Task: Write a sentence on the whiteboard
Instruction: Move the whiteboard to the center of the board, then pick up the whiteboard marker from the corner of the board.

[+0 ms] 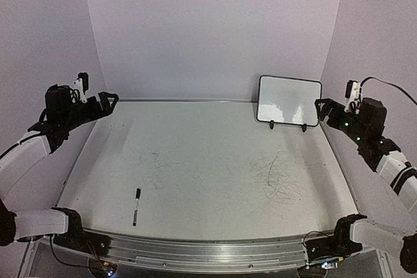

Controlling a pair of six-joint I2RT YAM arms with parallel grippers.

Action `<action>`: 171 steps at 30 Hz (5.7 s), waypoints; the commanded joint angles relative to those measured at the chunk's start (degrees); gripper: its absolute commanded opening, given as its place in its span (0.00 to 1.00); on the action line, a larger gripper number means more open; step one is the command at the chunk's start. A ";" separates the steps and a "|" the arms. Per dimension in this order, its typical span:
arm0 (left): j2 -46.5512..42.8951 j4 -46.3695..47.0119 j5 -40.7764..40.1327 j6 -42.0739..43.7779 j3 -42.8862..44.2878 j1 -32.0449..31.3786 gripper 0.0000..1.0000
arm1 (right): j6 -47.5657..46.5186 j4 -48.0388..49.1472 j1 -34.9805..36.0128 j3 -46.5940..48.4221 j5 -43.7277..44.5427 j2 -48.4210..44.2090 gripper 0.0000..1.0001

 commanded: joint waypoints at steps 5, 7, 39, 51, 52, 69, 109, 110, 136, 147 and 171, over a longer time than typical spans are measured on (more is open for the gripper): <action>4.87 1.21 8.95 -1.35 2.78 -0.60 0.99 | 2.43 0.58 -0.21 1.22 3.13 5.14 0.98; 5.40 0.53 8.98 -2.06 2.26 -0.95 0.99 | 1.26 -1.02 -0.19 3.39 -0.72 9.14 0.98; 10.30 -0.63 6.10 -8.50 0.44 -14.77 0.95 | 0.41 -15.70 11.83 48.22 13.13 73.77 0.59; 9.26 -0.63 3.26 -7.77 0.73 -14.77 0.93 | -0.64 -17.89 11.13 60.63 16.08 83.92 0.44; 9.13 -0.66 3.15 -7.72 0.73 -14.79 0.93 | -0.78 -18.12 11.14 61.37 16.55 84.58 0.41; 9.00 -0.63 2.30 -7.82 0.59 -14.79 0.93 | -2.12 -17.33 11.68 58.03 18.35 82.61 0.00; 8.58 0.47 2.60 -10.53 -6.24 -15.12 0.93 | 42.44 -23.81 60.30 34.51 31.75 68.36 0.00; 8.59 0.45 2.70 -10.78 -6.75 -15.12 0.93 | 42.00 -23.81 60.34 33.98 32.22 67.93 0.00; 15.22 -29.72 -25.87 -27.58 -8.50 -35.71 0.64 | 9.50 8.65 62.18 3.78 14.12 35.02 0.94; 22.73 -29.57 -23.54 -26.33 -7.52 -36.46 0.35 | 9.66 17.50 62.08 -0.27 26.01 28.79 0.98; 6.17 -2.31 -6.10 -26.14 -1.03 -38.57 0.00 | 15.64 23.91 61.98 7.50 5.91 38.47 0.94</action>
